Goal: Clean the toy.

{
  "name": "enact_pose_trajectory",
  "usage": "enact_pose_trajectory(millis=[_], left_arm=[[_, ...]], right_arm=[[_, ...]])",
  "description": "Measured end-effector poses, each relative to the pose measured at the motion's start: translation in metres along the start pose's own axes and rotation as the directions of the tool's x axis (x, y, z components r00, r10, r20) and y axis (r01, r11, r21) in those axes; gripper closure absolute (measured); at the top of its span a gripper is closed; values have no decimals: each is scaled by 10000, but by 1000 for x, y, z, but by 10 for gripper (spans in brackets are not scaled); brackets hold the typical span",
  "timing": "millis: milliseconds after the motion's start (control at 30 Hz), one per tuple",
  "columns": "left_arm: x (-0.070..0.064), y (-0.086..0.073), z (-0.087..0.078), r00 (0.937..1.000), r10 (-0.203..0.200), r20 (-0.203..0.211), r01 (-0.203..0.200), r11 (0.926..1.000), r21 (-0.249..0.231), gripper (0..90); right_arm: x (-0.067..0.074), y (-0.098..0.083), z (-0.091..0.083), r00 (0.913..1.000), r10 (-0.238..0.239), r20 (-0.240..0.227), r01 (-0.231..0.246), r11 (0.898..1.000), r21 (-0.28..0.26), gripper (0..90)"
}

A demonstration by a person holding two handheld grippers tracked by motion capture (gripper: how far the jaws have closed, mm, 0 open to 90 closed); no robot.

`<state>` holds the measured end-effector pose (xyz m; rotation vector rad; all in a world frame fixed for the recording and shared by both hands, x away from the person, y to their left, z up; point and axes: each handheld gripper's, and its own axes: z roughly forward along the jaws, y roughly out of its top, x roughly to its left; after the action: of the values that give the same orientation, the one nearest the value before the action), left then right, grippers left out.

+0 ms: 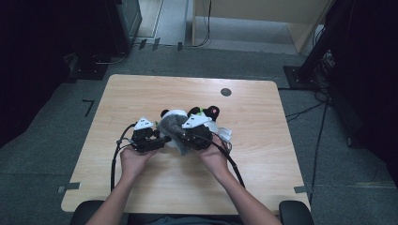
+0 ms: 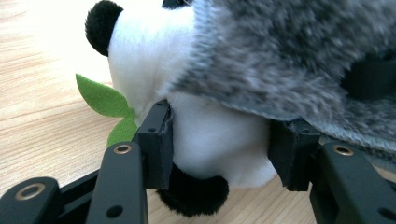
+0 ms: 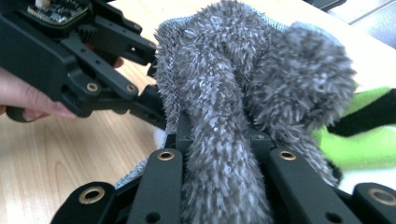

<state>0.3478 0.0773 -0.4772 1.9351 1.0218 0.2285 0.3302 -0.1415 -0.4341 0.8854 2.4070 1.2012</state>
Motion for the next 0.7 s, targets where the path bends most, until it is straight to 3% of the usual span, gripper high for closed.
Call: enact_pose_trajectory(millis=[200,700], left_arm=[[0,0,0,10000,24,-27,-24,10000,85,452],[0,0,0,9998,-176,14,176,9998,83,454]], right_arm=[[5,-9,-3,9996,-269,60,268,9996,43,750],[12,-35,-1,9996,-210,-204,222,9980,588,751]])
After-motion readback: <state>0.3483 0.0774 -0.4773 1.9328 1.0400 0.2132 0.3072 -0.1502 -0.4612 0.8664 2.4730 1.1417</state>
